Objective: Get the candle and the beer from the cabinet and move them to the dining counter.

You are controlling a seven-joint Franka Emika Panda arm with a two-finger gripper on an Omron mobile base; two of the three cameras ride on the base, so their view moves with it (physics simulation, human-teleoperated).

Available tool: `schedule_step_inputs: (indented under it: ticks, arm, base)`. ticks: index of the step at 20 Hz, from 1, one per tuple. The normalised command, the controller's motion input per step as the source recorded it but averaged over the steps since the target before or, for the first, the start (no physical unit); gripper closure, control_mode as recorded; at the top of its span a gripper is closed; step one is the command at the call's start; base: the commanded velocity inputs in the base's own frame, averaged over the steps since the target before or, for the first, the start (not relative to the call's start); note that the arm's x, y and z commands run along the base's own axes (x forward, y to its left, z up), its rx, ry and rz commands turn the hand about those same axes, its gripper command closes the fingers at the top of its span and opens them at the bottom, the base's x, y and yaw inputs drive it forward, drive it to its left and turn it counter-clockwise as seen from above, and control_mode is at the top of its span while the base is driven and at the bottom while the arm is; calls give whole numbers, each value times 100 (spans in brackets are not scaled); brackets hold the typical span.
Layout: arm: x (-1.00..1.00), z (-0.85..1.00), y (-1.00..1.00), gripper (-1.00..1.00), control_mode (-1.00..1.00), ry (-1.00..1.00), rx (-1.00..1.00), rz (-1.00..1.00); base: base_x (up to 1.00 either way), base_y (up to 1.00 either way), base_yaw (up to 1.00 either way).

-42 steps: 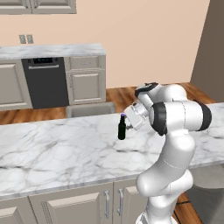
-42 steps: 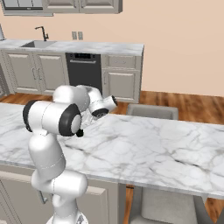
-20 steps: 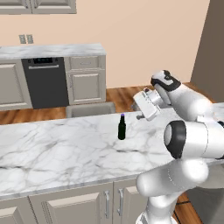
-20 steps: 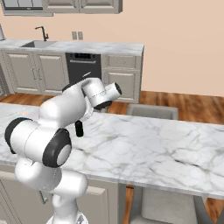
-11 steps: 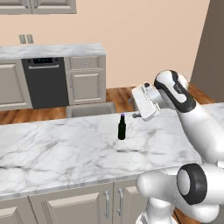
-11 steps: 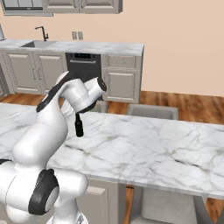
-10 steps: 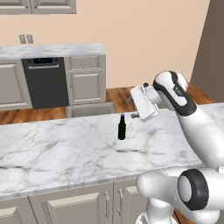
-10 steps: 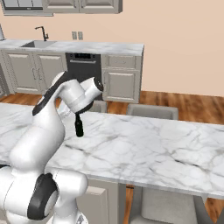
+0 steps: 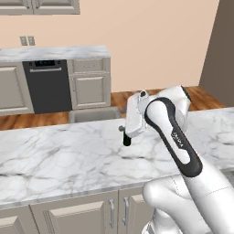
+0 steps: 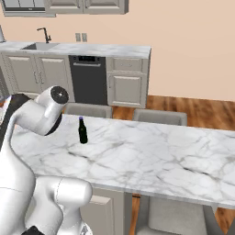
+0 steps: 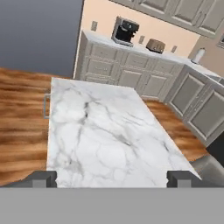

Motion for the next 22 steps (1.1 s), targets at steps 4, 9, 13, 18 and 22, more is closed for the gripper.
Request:
schedule_step_inputs:
  ticks: [4,9,13,18,22]
  arm:
    - [-75,11,29,-100,-100,7,0,-42]
    - [-62,9,1,-100,-100,10,0,-49]
    - [-53,17,0,-100,-100,18,0,-45]
    - [-52,16,0,-100,-100,23,0,-40]
    - [-58,-2,-2,-100,-100,10,0,-26]
  base:
    - [0,0,0]
    - [0,0,0]
    - [0,0,0]
    - [0,0,0]
    - [0,0,0]
